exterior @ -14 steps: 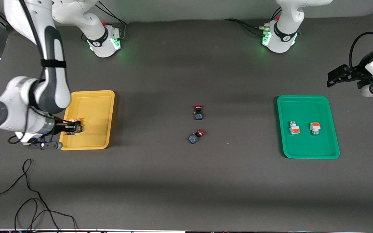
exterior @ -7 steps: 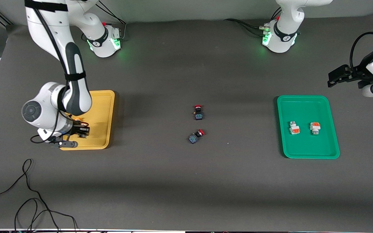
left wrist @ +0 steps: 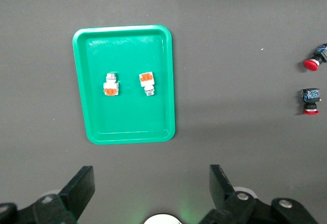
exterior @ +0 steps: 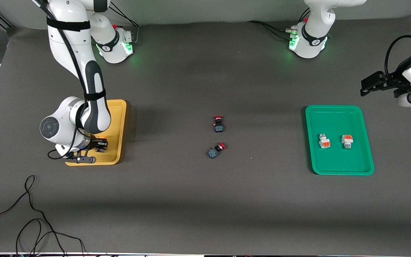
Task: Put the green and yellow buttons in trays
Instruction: 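Carry the second blue button to the yellow tray and lower it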
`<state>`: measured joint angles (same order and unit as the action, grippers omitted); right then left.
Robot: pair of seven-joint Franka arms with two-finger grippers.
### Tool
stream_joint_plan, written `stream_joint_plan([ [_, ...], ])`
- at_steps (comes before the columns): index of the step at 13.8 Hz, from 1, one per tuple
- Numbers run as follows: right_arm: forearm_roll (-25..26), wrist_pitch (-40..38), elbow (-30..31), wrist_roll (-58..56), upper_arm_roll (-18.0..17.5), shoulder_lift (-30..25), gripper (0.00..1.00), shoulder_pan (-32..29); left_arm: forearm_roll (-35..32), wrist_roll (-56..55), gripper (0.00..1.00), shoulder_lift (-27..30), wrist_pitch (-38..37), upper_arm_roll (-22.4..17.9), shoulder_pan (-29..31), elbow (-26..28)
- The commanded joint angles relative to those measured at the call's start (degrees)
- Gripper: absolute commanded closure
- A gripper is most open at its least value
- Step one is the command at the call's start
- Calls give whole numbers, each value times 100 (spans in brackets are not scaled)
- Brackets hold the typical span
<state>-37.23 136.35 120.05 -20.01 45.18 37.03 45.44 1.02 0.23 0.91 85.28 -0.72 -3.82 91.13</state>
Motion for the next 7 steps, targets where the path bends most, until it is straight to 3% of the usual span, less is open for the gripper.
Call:
stream_joint_plan([
  [1, -197, 41, 89, -214, 52, -116, 1, 44, -14, 30, 0, 111, -55, -86, -66, 63],
  [4, -180, -546, 45, -161, 271, -633, 0, 88, -14, 48, 0, 85, 6, -86, -48, 46],
  [7, -31, -1293, -7, -135, 911, -1354, 0, 237, 56, 57, 0, 67, 41, -86, -31, 80],
])
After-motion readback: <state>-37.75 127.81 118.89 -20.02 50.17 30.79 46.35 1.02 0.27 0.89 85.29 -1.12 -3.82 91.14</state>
